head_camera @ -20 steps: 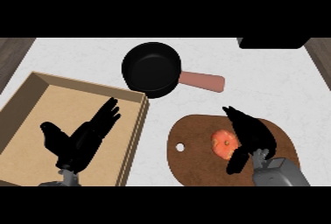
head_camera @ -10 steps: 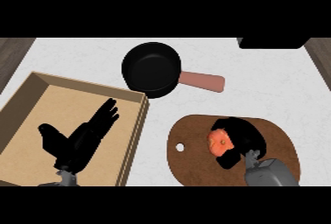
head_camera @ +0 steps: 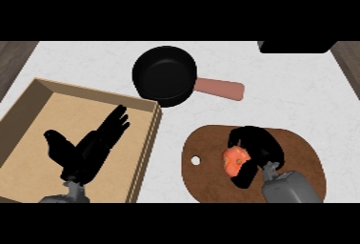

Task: Pick the squash from the cutting board and place it in the pot

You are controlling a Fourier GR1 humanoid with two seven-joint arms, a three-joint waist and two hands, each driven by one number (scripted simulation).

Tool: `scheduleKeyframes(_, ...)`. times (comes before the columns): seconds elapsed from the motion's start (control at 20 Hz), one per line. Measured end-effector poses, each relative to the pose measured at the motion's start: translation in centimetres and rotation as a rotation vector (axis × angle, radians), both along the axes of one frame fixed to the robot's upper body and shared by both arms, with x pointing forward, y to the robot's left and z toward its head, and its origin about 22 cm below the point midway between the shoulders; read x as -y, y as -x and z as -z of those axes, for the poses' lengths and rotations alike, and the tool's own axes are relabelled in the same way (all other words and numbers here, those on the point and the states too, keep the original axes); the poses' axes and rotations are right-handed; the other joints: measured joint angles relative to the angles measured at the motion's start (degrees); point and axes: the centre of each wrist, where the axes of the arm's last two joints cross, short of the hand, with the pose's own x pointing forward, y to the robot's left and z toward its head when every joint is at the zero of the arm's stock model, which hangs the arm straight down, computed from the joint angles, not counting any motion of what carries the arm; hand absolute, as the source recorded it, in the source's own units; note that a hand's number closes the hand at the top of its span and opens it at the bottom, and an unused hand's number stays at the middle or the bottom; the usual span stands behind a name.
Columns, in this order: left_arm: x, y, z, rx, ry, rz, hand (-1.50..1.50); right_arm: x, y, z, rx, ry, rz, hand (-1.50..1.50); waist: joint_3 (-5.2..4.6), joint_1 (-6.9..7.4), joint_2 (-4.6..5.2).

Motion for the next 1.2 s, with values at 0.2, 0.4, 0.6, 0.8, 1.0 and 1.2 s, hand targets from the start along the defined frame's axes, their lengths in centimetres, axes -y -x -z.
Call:
scheduleKeyframes(0.2,0.3,0.1,0.1,0.002,-0.001,0.000,0.00,-1.5,0.8,0.0,0.028,0.015,0.044,1.50,-0.06,-0.14,-0.08)
scheduleKeyframes(0.4,0.0,0.0,-0.1,0.002,-0.002,0.004,0.00,-5.0,1.7,-1.4,0.041,0.045,0.184,1.50,0.00,-0.01,-0.04)
scheduleKeyframes(0.6,-0.2,0.1,0.0,0.002,-0.003,-0.001,0.00,-7.1,3.0,-3.1,0.084,0.062,0.254,1.50,0.03,-0.03,-0.02)
scheduleKeyframes(0.8,0.2,0.4,0.1,-0.002,-0.001,-0.001,0.00,-7.9,3.9,-5.6,0.220,0.091,0.302,1.50,0.03,-0.23,-0.13)
scheduleKeyframes(1.0,0.3,0.5,0.1,-0.004,-0.002,-0.007,0.00,-8.1,4.7,-9.2,0.397,0.084,0.343,1.50,0.02,-0.34,-0.20)
scheduleKeyframes(1.2,0.3,0.4,0.4,-0.004,-0.002,-0.008,0.00,-8.0,5.8,-13.5,0.561,0.020,0.338,1.50,0.02,-0.30,-0.16)
